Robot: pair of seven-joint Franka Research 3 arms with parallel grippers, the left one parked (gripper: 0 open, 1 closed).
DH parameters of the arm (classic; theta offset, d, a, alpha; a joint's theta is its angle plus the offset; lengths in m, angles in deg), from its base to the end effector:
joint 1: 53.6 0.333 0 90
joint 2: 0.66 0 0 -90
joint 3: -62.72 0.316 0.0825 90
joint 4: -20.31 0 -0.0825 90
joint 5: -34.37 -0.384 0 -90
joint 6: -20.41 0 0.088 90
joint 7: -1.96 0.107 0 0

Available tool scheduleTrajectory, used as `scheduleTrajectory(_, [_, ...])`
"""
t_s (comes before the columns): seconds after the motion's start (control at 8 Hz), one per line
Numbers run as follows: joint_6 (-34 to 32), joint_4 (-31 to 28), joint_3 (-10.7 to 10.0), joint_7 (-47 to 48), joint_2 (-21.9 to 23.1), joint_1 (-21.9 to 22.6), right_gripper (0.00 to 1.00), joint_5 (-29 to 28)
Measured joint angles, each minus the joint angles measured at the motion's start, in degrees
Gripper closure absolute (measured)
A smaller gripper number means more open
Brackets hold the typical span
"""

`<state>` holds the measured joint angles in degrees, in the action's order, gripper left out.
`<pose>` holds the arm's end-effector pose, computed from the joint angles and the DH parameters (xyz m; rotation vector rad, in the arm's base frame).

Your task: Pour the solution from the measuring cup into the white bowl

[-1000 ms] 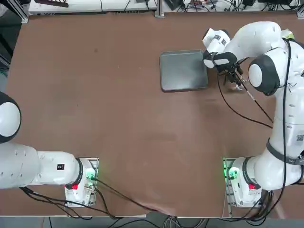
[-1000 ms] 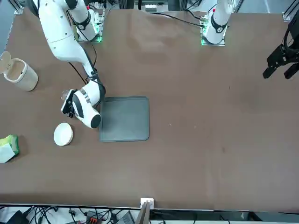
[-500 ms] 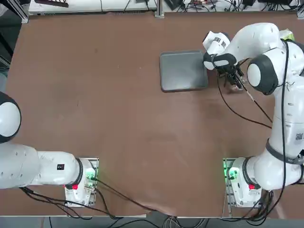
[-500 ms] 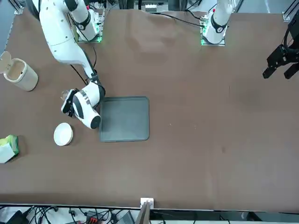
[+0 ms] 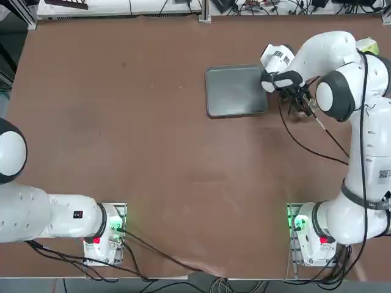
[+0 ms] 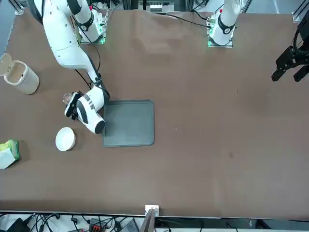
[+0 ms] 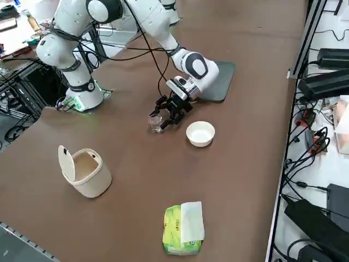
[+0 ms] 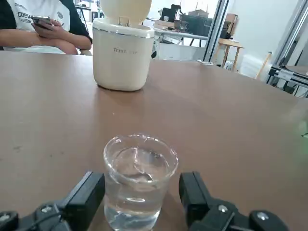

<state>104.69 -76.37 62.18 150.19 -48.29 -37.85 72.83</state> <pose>0.5513 0.0757 0.1067 1.0813 -1.6723 0.5598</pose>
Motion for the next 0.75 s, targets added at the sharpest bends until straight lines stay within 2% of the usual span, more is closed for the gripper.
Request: scheduleTrajectory(0.75, [-0.61,0.14,0.00,0.01,-0.88,0.00,0.07,0.29])
